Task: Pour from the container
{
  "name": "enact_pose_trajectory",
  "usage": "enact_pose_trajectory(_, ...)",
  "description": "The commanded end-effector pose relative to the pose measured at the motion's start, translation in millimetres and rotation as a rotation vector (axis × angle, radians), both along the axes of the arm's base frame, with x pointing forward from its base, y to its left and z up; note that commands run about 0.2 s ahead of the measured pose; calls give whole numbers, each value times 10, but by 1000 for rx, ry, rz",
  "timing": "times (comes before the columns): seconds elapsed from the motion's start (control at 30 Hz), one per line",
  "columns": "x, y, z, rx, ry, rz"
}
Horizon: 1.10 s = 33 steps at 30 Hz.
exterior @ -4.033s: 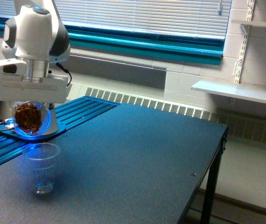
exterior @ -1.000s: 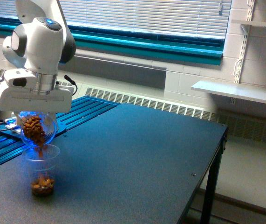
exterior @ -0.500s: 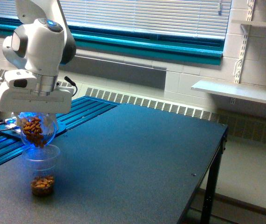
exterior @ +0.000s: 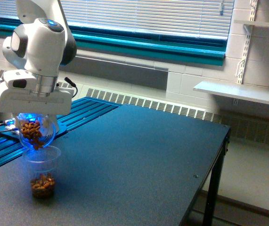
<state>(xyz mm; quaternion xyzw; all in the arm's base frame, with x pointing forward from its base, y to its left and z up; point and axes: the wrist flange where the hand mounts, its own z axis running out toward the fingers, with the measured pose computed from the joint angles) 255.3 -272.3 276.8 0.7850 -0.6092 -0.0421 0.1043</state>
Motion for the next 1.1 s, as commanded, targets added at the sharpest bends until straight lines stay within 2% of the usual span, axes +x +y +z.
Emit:
enact_pose_trajectory(0.03, 24, -13, 5, -7, 19, 25)
enact_pose_trajectory(0.33, 19, -44, -8, -15, 43, 37)
enact_pose_trajectory(0.73, 146, -102, 44, -32, 50, 59)
enact_pose_trajectory(1.1, 223, -46, -8, -27, 75, 93)
